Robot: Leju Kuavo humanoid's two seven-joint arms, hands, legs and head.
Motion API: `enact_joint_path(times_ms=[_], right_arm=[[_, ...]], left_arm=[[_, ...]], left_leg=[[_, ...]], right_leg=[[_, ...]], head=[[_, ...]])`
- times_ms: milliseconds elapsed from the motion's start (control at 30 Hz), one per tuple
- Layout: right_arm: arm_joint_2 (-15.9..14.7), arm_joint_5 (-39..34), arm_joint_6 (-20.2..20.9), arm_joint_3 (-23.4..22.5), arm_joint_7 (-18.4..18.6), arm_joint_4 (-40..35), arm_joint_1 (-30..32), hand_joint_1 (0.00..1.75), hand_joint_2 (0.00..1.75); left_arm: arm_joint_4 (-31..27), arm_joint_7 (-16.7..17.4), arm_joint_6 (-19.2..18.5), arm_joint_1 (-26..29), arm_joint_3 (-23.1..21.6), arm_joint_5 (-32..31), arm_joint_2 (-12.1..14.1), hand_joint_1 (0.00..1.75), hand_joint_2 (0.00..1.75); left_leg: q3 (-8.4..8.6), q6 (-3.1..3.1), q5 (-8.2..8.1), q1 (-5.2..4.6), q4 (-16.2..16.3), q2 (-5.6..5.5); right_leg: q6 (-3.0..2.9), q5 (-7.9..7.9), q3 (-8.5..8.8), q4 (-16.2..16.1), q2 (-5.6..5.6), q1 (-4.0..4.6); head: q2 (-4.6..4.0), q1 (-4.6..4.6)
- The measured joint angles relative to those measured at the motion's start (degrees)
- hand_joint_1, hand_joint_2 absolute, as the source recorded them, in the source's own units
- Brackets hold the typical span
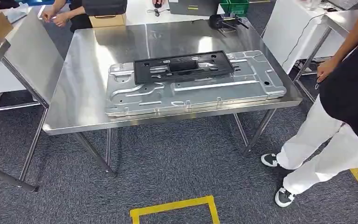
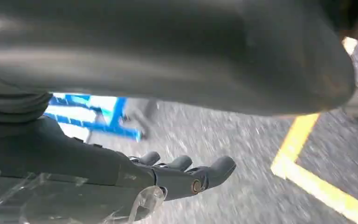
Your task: Take the parts from the cabinet and place them on the table.
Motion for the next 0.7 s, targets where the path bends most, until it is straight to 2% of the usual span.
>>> enact_joint_path(times_ms=[33, 67, 100, 167, 200, 233, 267, 300, 333, 367, 400, 433, 500, 533, 567, 600, 633, 700], right_arm=[[0.68, -0.26, 0.17, -0.41, -0.07, 0.87, -0.13, 0.00, 0.00], [0.87, -0.59, 0.15, -0.94, -0.07, 1.70, -0.13, 0.00, 0.00], [1.38, -0.72, 0.15, -1.22, -0.04, 2.58, -0.20, 0.00, 0.00], [2.08, -1.16, 0.15, -1.97, 0.31, 4.24, -0.18, 0.00, 0.00], [2.40, -1.33, 0.15, -2.47, 0.64, 5.02, -0.22, 0.00, 0.00], [2.58, -1.77, 0.13, -2.75, 0.90, 5.57, -0.37, 0.00, 0.00], [2.86, -1.86, 0.11, -2.95, 1.23, 6.12, -0.56, 0.00, 0.00], [3.06, -2.01, 0.11, -3.43, 1.51, 6.77, -0.63, 0.00, 0.00], [3.28, -2.40, 0.15, -3.76, 1.88, 7.21, -0.58, 0.00, 0.00], [3.51, -2.47, 0.30, -3.91, 2.31, 7.69, -0.42, 0.00, 0.00], [4.39, -2.49, 0.76, -4.02, 2.73, 8.08, -0.27, 0.00, 0.00], [4.52, -2.40, 0.98, -4.09, 3.15, 8.50, -0.26, 0.00, 0.00], [4.98, -1.99, 1.35, -4.15, 3.39, 8.96, -0.31, 0.00, 0.00], [5.36, -1.90, 1.33, -4.15, 3.32, 9.20, -0.38, 0.00, 0.00], [5.62, -1.99, 1.13, -4.15, 3.06, 9.42, -0.40, 0.00, 0.00], [6.02, -2.23, 1.05, -4.17, 3.00, 9.57, -0.42, 0.00, 0.00], [6.12, -2.38, 0.85, -4.26, 2.91, 9.96, -0.41, 0.00, 0.00], [6.27, -2.42, 0.72, -4.46, 2.78, 10.51, -0.36, 0.00, 0.00]], left_arm=[[0.00, 0.00, -0.02, 0.00, 0.00, -0.15, 0.00, 0.00, 0.00], [0.00, 0.00, -0.07, 0.07, -0.02, -0.41, -0.06, 0.00, 0.00], [0.00, 0.00, -0.09, 0.05, -0.02, -0.72, -0.18, 0.00, 0.00], [0.00, 0.20, -0.11, 0.00, -0.02, -1.38, -0.17, 0.00, 0.00], [0.00, 0.52, -0.11, 0.05, -0.04, -2.35, -0.26, 0.00, 0.00], [0.00, 0.92, -0.11, 0.05, -0.13, -3.19, -0.31, 0.00, 0.00], [0.00, 1.31, -0.11, 0.01, -0.35, -4.03, -0.37, 0.00, 0.00], [0.00, 1.64, -0.13, -0.11, -0.55, -4.94, -0.57, 0.00, 0.00], [0.00, 2.27, -0.11, -0.34, -0.65, -5.80, -0.78, 0.00, 0.00], [0.00, 2.67, -0.09, -0.61, -0.81, -6.58, -0.87, 0.00, 0.00], [0.00, 3.06, 0.13, -0.87, -1.18, -7.30, -0.83, 0.00, 0.00], [0.00, 3.28, 0.39, -1.19, -1.51, -7.61, -0.92, 0.00, 0.00], [0.00, 3.67, 0.85, -1.41, -1.99, -8.13, -1.05, 0.00, 0.00], [0.00, 3.80, 1.05, -1.48, -2.08, -8.20, -1.07, 0.00, 0.00], [0.00, 3.85, 1.33, -1.49, -2.14, -8.33, -1.11, 0.00, 0.00], [0.00, 3.85, 1.49, -1.55, -2.27, -8.35, -1.14, 0.00, 0.00], [0.00, 3.85, 1.66, -1.71, -2.51, -8.35, -1.16, 0.00, 0.00], [0.00, 3.74, 1.77, -1.91, -2.97, -8.35, -1.16, 0.00, 0.00]], left_leg=[[0.16, 0.38, 0.43, 0.03, -0.80, -0.10], [1.07, 0.36, 1.33, 1.04, -1.98, -0.07], [1.37, 0.48, 1.56, 1.04, -2.67, -0.35], [1.33, 0.58, 1.73, 1.22, -2.64, -0.54], [1.31, 0.54, 1.72, 1.25, -2.63, -0.77], [1.28, 0.33, 1.71, 1.43, -2.53, -1.04], [1.31, -0.09, 1.65, 1.72, -2.45, -1.38], [1.30, -0.67, 1.50, 2.19, -2.19, -2.04], [1.24, -1.31, 1.21, 2.79, -1.69, -2.74], [0.98, -2.08, 0.75, 3.09, -0.85, -3.43], [0.30, -3.05, 0.25, 3.09, 0.01, -3.91], [-0.29, -3.57, -0.08, 2.88, 0.79, -4.37], [-0.39, -3.74, 0.32, 3.11, 0.30, -4.98], [-0.41, -3.94, 0.40, 3.39, 0.25, -5.36], [-0.45, -4.09, 0.06, 3.63, 0.80, -4.69], [-1.16, -3.95, -0.81, 3.38, 2.38, -2.81], [-3.61, -3.77, -3.24, 3.05, 7.16, -1.22], [-8.61, -3.37, -7.26, 2.58, 17.08, -0.74]], right_leg=[[0.15, 0.08, 0.18, -0.14, -0.04, 0.21], [0.16, -0.38, 0.00, 0.40, 0.12, 0.21], [0.21, -2.06, -0.78, 2.28, 0.34, 0.27], [0.51, -7.19, -4.85, 11.43, 0.63, -0.05], [0.79, -9.06, -6.93, 16.08, 0.63, -0.28], [1.12, -9.56, -7.96, 18.65, 0.63, -0.47], [1.41, -8.66, -7.48, 18.01, 0.62, -0.75], [1.88, -6.61, -5.52, 14.68, 0.64, -1.12], [2.39, -3.98, -2.41, 9.25, 0.87, -1.56], [3.26, -1.87, 0.68, 3.73, 2.14, -2.28], [4.22, -3.69, 1.48, 2.27, 5.48, -2.42], [2.39, -3.42, 1.16, 2.32, 4.78, -2.35], [1.11, -3.59, 0.82, 3.06, 3.82, -1.96], [0.56, -3.65, 0.71, 3.31, 3.21, -1.80], [-0.05, -3.65, 0.74, 3.27, 2.56, -1.73], [-0.30, -3.61, 0.83, 3.27, 2.16, -1.60], [-0.65, -3.65, 0.78, 3.26, 1.38, -1.34], [-0.94, -3.77, 0.70, 3.26, -0.19, -0.80]], head=[[0.00, 0.00], [0.00, 0.02], [-0.02, 0.04], [0.00, 0.11], [0.00, 0.11], [0.00, 0.11], [0.00, 0.09], [0.00, 0.09], [0.00, 0.09], [0.00, 0.13], [0.00, 0.28], [0.00, 0.48], [0.02, 0.02], [0.00, 0.09], [0.00, 0.02], [0.00, -0.02], [0.00, -0.07], [0.00, -0.17]])
